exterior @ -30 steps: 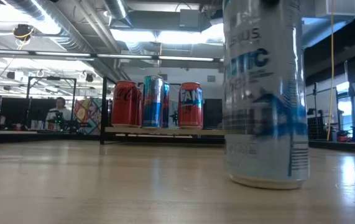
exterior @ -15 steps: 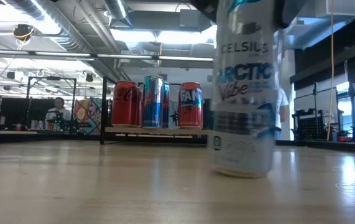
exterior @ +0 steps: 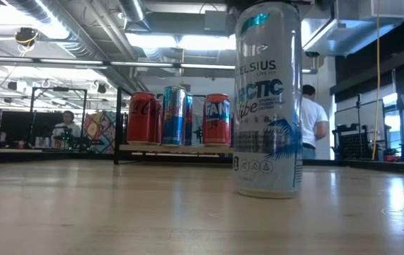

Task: Place canned beverage on shelf
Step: Put the blue white soda can on the shelf aligned with the other blue white soda can

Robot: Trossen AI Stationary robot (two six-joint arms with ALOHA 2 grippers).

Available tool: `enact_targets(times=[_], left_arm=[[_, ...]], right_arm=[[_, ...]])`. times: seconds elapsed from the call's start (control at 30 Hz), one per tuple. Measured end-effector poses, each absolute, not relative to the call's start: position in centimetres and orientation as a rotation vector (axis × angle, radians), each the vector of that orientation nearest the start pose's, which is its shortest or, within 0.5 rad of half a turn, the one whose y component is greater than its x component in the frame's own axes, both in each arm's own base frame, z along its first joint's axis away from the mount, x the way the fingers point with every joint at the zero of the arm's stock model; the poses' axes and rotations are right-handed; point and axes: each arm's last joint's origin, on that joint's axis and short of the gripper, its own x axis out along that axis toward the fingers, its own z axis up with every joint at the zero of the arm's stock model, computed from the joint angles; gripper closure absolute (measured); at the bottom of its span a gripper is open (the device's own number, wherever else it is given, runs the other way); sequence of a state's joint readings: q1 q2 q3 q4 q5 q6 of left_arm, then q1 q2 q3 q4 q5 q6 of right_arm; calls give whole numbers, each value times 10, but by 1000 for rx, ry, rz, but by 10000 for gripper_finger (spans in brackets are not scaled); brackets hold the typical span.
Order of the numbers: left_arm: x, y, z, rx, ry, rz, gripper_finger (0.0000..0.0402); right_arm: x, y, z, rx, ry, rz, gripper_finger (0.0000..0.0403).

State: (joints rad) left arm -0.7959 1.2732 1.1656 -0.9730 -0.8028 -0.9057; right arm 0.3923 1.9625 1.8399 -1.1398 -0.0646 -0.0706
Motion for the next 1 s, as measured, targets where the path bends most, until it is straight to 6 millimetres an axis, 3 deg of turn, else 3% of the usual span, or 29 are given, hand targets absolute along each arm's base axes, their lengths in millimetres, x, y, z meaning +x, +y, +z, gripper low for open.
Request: enact_targets(times=[0.2, 0.43, 0.7, 1.0], left_arm=[[179, -153, 312, -90, 657, 325, 30], [179, -153, 312, -88, 651, 330, 30], [179, -153, 312, -88, 651, 330, 30], [179, -153, 312, -88, 651, 330, 30]], right_arm=[[359, 150, 317, -20, 1344, 219, 29], [357, 154, 321, 385, 1333, -165, 27], [359, 173, 311, 497, 1167, -354, 27], [362, 174, 284, 522, 1143, -455, 27]])
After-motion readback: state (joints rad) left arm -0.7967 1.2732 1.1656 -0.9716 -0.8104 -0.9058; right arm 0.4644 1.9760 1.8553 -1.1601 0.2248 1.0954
